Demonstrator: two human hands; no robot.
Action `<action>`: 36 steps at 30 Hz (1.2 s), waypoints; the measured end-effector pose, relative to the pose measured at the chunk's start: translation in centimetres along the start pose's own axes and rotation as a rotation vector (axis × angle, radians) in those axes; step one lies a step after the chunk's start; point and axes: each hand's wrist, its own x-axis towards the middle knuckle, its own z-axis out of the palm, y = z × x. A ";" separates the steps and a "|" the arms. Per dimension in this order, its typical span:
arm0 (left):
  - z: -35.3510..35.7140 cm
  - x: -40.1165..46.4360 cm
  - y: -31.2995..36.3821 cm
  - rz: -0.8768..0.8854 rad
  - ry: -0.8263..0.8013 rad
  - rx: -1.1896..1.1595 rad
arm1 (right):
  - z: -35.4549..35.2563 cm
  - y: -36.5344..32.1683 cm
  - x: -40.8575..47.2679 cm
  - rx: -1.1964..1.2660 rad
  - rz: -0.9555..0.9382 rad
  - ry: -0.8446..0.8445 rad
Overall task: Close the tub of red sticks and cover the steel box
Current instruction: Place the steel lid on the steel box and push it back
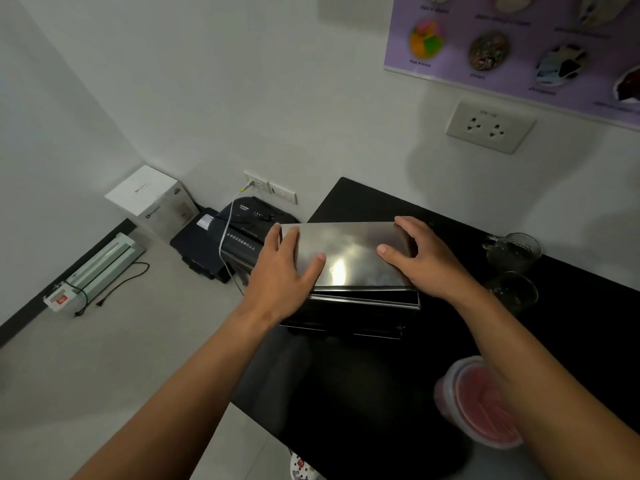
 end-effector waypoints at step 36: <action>2.9 -2.1 4.3 0.742 -0.090 0.455 | -3.0 5.6 -4.5 -0.482 -0.523 -0.193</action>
